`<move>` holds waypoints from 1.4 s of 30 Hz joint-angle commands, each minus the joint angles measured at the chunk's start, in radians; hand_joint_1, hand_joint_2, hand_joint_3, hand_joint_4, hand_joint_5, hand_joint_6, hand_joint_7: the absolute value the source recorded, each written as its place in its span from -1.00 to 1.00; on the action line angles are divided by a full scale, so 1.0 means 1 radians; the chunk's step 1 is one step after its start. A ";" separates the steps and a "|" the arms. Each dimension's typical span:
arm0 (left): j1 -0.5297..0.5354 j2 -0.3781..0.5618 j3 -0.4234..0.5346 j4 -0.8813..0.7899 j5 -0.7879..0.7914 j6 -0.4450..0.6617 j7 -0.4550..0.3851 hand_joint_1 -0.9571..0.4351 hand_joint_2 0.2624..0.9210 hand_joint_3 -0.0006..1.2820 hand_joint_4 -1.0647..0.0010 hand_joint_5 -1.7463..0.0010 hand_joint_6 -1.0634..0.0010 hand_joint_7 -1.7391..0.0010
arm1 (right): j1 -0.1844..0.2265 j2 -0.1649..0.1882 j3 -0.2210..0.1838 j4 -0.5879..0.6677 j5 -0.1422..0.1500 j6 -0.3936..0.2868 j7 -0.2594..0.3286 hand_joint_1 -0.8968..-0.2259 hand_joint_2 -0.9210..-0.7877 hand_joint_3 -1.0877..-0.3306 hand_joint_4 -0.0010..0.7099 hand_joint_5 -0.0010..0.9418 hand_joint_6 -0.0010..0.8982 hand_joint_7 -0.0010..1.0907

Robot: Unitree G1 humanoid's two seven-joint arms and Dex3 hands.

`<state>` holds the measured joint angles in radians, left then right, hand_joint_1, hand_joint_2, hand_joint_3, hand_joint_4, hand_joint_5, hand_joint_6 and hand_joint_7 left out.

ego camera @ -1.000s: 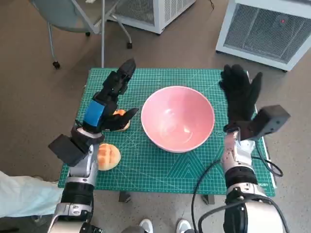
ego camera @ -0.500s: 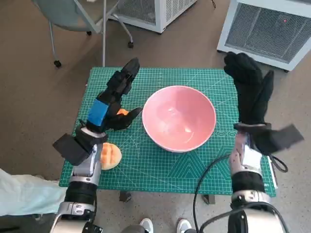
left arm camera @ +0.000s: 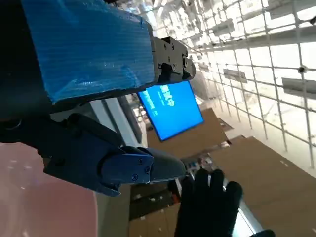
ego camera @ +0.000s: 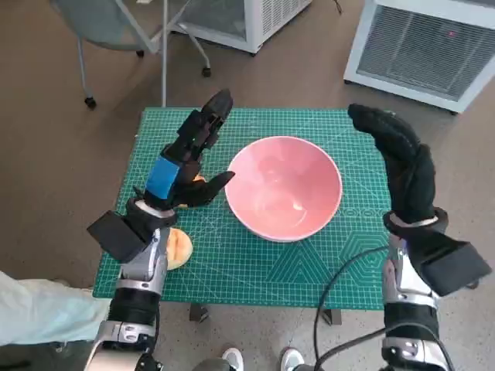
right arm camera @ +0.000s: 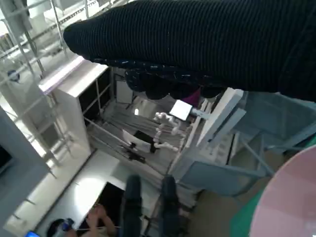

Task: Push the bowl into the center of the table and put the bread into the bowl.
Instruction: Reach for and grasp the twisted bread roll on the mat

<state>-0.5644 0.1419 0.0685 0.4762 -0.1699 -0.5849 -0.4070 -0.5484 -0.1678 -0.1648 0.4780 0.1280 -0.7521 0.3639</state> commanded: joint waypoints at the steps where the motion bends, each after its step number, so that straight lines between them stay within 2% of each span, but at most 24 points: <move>1: -0.007 -0.007 -0.006 -0.022 -0.018 0.006 -0.014 -0.45 1.00 -0.42 0.73 1.00 0.70 0.84 | 0.033 -0.020 0.016 -0.024 -0.029 0.039 -0.025 -0.56 -1.00 -0.18 -0.52 -1.00 -1.00 -0.05; 5: -0.010 -0.007 -0.005 -0.025 -0.028 0.003 -0.028 -0.45 1.00 -0.41 0.73 1.00 0.70 0.83 | 0.038 -0.019 0.027 -0.039 -0.026 0.063 -0.034 -0.57 -1.00 -0.20 -0.52 -1.00 -1.00 -0.07; 13: -0.018 -0.001 -0.002 -0.013 -0.049 -0.019 -0.066 -0.45 1.00 -0.41 0.73 1.00 0.69 0.83 | 0.046 -0.005 0.042 -0.071 0.016 0.116 -0.025 -0.54 -1.00 -0.21 -0.55 -1.00 -1.00 -0.10; 26: -0.013 0.045 0.010 0.000 -0.050 -0.058 -0.126 -0.44 1.00 -0.42 0.73 1.00 0.70 0.82 | 0.045 0.005 0.060 -0.100 0.048 0.158 -0.021 -0.56 -1.00 -0.18 -0.56 -1.00 -1.00 -0.09; 29: -0.015 0.123 0.009 -0.002 -0.024 -0.055 -0.175 -0.38 1.00 -0.48 0.72 0.99 0.70 0.82 | 0.048 0.009 0.065 -0.106 0.044 0.160 -0.024 -0.56 -1.00 -0.17 -0.57 -1.00 -1.00 -0.09; 31: -0.020 0.208 0.004 -0.012 0.007 -0.027 -0.222 -0.29 1.00 -0.64 0.70 0.99 0.71 0.82 | 0.051 0.011 0.067 -0.109 0.043 0.160 -0.024 -0.56 -1.00 -0.17 -0.57 -1.00 -1.00 -0.09; 34: -0.028 0.329 -0.001 -0.031 0.069 0.031 -0.267 -0.11 0.82 -0.83 0.69 1.00 0.67 0.81 | 0.054 0.014 0.069 -0.113 0.040 0.160 -0.025 -0.57 -1.00 -0.17 -0.58 -1.00 -1.00 -0.09; 37: -0.018 0.438 -0.006 -0.109 0.221 0.151 -0.216 0.02 0.65 -0.93 0.69 1.00 0.59 0.84 | 0.056 0.015 0.070 -0.113 0.034 0.156 -0.027 -0.57 -1.00 -0.17 -0.58 -1.00 -1.00 -0.09; 42: 0.011 0.493 -0.019 -0.225 0.419 0.336 -0.102 0.11 0.50 -0.99 0.70 1.00 0.48 0.91 | 0.054 0.014 0.069 -0.108 0.029 0.152 -0.030 -0.58 -1.00 -0.16 -0.58 -1.00 -1.00 -0.09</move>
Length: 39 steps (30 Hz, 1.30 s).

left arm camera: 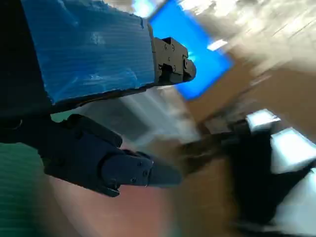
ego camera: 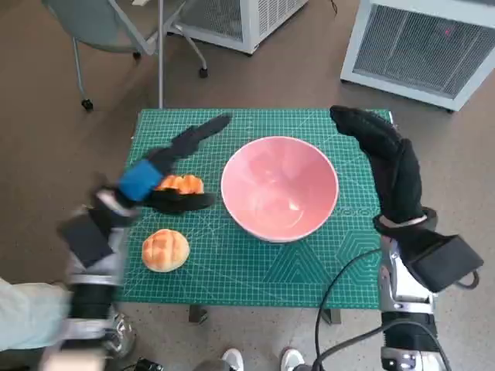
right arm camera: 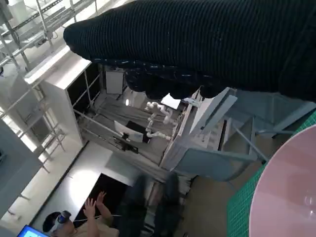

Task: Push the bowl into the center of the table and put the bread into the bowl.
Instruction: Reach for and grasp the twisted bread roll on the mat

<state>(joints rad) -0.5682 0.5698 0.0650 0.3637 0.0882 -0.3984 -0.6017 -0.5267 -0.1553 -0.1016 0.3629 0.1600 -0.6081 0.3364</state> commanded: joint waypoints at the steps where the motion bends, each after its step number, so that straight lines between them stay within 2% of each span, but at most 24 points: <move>1: 0.017 0.069 -0.022 -0.120 0.185 0.175 0.105 0.12 0.48 -0.99 0.71 1.00 0.47 0.92 | 0.031 0.002 0.006 0.010 -0.003 0.007 -0.003 -0.58 -1.00 -0.16 -0.58 -1.00 -1.00 -0.09; 6: 0.016 0.079 -0.059 -0.141 0.246 0.284 0.123 0.15 0.46 -1.00 0.75 1.00 0.41 0.94 | 0.027 0.006 0.007 0.018 -0.008 0.002 -0.006 -0.58 -1.00 -0.16 -0.58 -1.00 -1.00 -0.09; 10: 0.014 0.080 -0.088 -0.150 0.254 0.344 0.101 0.17 0.46 -1.00 0.76 1.00 0.37 0.95 | 0.021 0.011 0.008 0.027 -0.009 0.000 -0.008 -0.58 -1.00 -0.16 -0.58 -1.00 -1.00 -0.09; 19: -0.025 0.063 -0.149 -0.069 0.251 0.415 0.072 0.27 0.48 -1.00 0.71 0.99 0.28 0.97 | 0.013 0.018 0.009 0.048 -0.010 -0.013 -0.008 -0.57 -1.00 -0.16 -0.58 -1.00 -1.00 -0.09; 26: -0.066 0.047 -0.198 0.022 0.286 0.418 0.103 0.33 0.49 -0.99 0.67 0.99 0.25 0.98 | 0.013 0.020 0.010 0.054 -0.008 -0.022 -0.006 -0.57 -1.00 -0.16 -0.58 -1.00 -1.00 -0.08; 39: -0.182 -0.011 -0.308 0.285 0.366 0.360 0.183 0.34 0.49 -0.99 0.63 1.00 0.24 0.99 | 0.018 0.022 0.007 0.054 0.005 -0.030 0.001 -0.58 -1.00 -0.15 -0.58 -1.00 -1.00 -0.08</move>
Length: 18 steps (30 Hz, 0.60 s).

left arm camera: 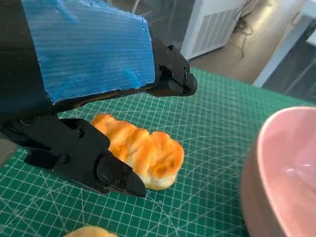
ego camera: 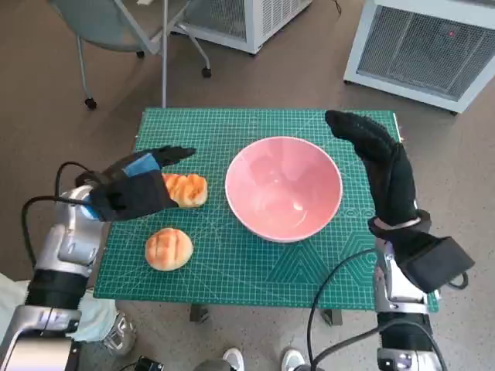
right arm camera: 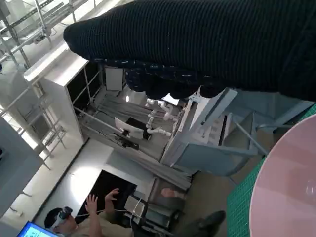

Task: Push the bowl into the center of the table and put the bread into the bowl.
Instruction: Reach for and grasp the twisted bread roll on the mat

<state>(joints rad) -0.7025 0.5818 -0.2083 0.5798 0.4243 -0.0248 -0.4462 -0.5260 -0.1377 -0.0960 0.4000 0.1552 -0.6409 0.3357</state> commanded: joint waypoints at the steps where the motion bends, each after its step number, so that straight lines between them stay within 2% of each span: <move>1: -0.054 -0.027 -0.041 0.084 0.035 -0.015 0.033 0.34 0.49 -0.99 0.63 1.00 0.24 0.99 | 0.018 0.005 0.001 0.017 0.010 0.002 0.002 -0.58 -1.00 -0.15 -0.58 -1.00 -1.00 -0.08; 9: -0.130 -0.074 -0.116 0.258 0.101 -0.031 0.099 0.35 0.50 -0.99 0.49 0.98 0.17 0.98 | 0.024 0.007 -0.001 0.011 0.016 0.000 0.003 -0.56 -1.00 -0.16 -0.58 -1.00 -1.00 -0.09; 13: -0.162 -0.099 -0.139 0.334 0.118 -0.031 0.121 0.37 0.56 -0.98 0.32 0.97 0.09 0.98 | 0.026 0.008 -0.001 0.008 0.015 -0.001 0.000 -0.56 -1.00 -0.16 -0.59 -1.00 -1.00 -0.09; 14: -0.168 -0.103 -0.143 0.348 0.120 -0.033 0.125 0.56 0.72 -0.96 0.09 0.48 0.04 0.97 | 0.026 0.008 -0.001 0.008 0.015 -0.001 -0.001 -0.56 -1.00 -0.16 -0.59 -1.00 -1.00 -0.09; 15: -0.175 -0.108 -0.150 0.364 0.125 -0.035 0.128 0.63 0.77 -0.95 0.02 0.30 0.03 0.97 | 0.027 0.008 -0.001 0.006 0.015 -0.001 -0.001 -0.55 -1.00 -0.16 -0.59 -1.00 -1.00 -0.09; 16: -0.180 -0.111 -0.155 0.378 0.128 -0.037 0.131 0.59 0.73 -0.95 -0.03 -0.17 -0.04 0.96 | 0.028 0.009 -0.001 0.006 0.015 -0.002 -0.001 -0.55 -1.00 -0.16 -0.59 -1.00 -1.00 -0.09; 17: -0.185 -0.114 -0.161 0.392 0.133 -0.041 0.135 0.56 0.71 -0.96 -0.06 -0.47 -0.08 0.96 | 0.029 0.009 -0.001 0.003 0.015 -0.001 -0.001 -0.54 -1.00 -0.16 -0.59 -1.00 -1.00 -0.09; 18: -0.189 -0.116 -0.166 0.403 0.137 -0.045 0.138 0.53 0.71 -0.96 -0.03 -0.66 -0.14 0.95 | 0.029 0.009 -0.001 0.002 0.015 -0.001 -0.001 -0.54 -1.00 -0.16 -0.59 -1.00 -1.00 -0.09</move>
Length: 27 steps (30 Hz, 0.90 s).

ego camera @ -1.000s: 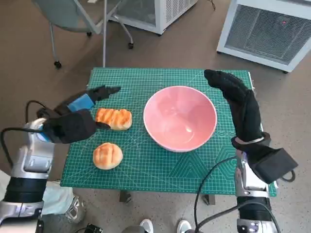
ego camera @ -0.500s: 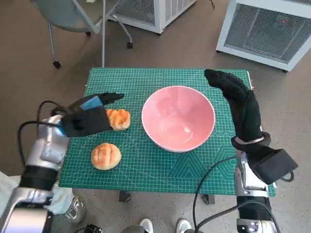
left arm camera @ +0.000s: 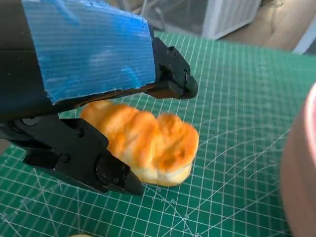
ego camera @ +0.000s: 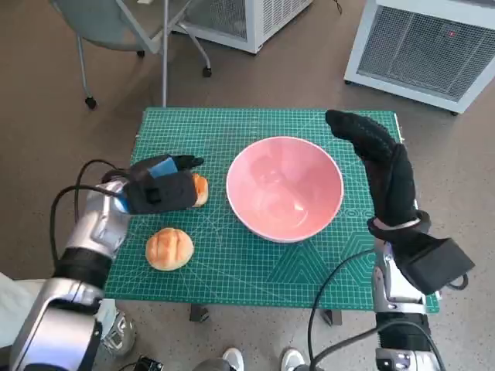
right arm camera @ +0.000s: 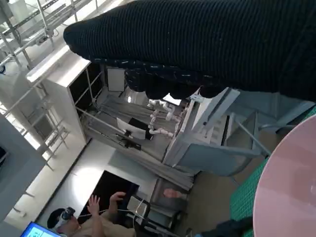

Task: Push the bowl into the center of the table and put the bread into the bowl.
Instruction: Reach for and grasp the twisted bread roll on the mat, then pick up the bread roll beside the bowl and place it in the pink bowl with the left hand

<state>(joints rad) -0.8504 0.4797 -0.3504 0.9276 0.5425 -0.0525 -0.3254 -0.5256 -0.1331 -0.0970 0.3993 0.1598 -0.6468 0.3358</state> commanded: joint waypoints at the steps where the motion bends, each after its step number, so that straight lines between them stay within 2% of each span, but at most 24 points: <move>1: -0.045 -0.015 -0.030 0.067 0.025 -0.023 0.022 0.52 0.72 -0.96 -0.03 -0.73 -0.17 0.95 | 0.030 0.005 0.000 0.000 0.011 0.005 -0.002 -0.53 -1.00 -0.16 -0.59 -1.00 -1.00 -0.09; 2: -0.049 -0.016 -0.034 0.077 0.029 -0.028 0.027 0.66 0.82 -0.92 -0.10 -0.63 -0.25 0.93 | 0.031 0.005 0.000 -0.002 0.012 0.006 -0.002 -0.53 -1.00 -0.16 -0.59 -1.00 -1.00 -0.09; 3: -0.053 -0.017 -0.041 0.091 0.036 -0.036 0.036 0.71 0.85 -0.91 -0.13 -0.59 -0.27 0.92 | 0.032 0.005 0.000 -0.004 0.013 0.006 -0.001 -0.53 -1.00 -0.16 -0.59 -1.00 -1.00 -0.09; 4: -0.056 -0.017 -0.047 0.102 0.040 -0.043 0.044 0.77 0.91 -0.85 -0.11 -0.57 -0.39 0.85 | 0.033 0.006 0.000 -0.006 0.014 0.006 -0.001 -0.53 -1.00 -0.16 -0.59 -1.00 -1.00 -0.09; 5: -0.059 -0.018 -0.051 0.110 0.042 -0.048 0.049 0.80 0.93 -0.82 -0.10 -0.56 -0.39 0.79 | 0.033 0.006 0.000 -0.006 0.014 0.006 -0.001 -0.52 -1.00 -0.16 -0.59 -1.00 -1.00 -0.09; 6: -0.062 -0.017 -0.055 0.121 0.044 -0.058 0.058 0.83 0.95 -0.79 -0.09 -0.55 -0.34 0.63 | 0.034 0.006 0.000 -0.008 0.015 0.006 -0.001 -0.52 -1.00 -0.16 -0.59 -1.00 -1.00 -0.09; 7: -0.063 -0.016 -0.058 0.131 0.046 -0.072 0.068 0.74 0.96 -0.79 -0.09 -0.51 -0.29 0.40 | 0.036 0.007 0.000 -0.010 0.016 0.006 0.000 -0.52 -1.00 -0.16 -0.59 -1.00 -1.00 -0.09; 8: -0.065 -0.015 -0.060 0.141 0.048 -0.084 0.076 0.56 0.98 -0.81 -0.14 -0.42 -0.21 -0.02 | 0.037 0.007 0.000 -0.011 0.017 0.006 0.000 -0.51 -1.00 -0.16 -0.59 -1.00 -1.00 -0.09; 10: -0.067 -0.012 -0.062 0.152 0.049 -0.104 0.087 0.47 0.99 -0.84 -0.18 -0.35 -0.19 -0.22 | 0.039 0.008 0.000 -0.013 0.018 0.005 0.000 -0.50 -1.00 -0.16 -0.59 -1.00 -1.00 -0.09; 14: -0.068 -0.002 -0.057 0.157 0.043 -0.139 0.096 0.40 1.00 -0.87 -0.24 -0.29 -0.18 -0.39 | 0.041 0.009 0.000 -0.013 0.017 0.002 0.000 -0.49 -1.00 -0.16 -0.59 -1.00 -1.00 -0.09; 18: -0.064 0.013 -0.040 0.131 0.026 -0.161 0.093 0.38 1.00 -0.87 -0.26 -0.29 -0.17 -0.41 | 0.040 0.010 -0.001 -0.007 0.019 -0.001 0.001 -0.48 -1.00 -0.16 -0.59 -1.00 -1.00 -0.09; 24: -0.038 0.052 0.007 0.006 -0.011 -0.174 0.073 0.38 1.00 -0.87 -0.26 -0.31 -0.16 -0.40 | 0.039 0.010 -0.001 -0.004 0.022 -0.002 0.003 -0.48 -1.00 -0.16 -0.59 -1.00 -1.00 -0.09; 27: 0.002 0.083 0.050 -0.132 -0.046 -0.176 0.057 0.38 1.00 -0.87 -0.27 -0.31 -0.16 -0.39 | 0.039 0.010 -0.001 -0.003 0.024 -0.004 0.005 -0.48 -1.00 -0.16 -0.58 -1.00 -1.00 -0.09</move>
<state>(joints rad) -0.8718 0.5215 -0.3448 0.9182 0.5362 -0.2173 -0.2531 -0.5077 -0.1296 -0.0977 0.3860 0.1683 -0.6546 0.3359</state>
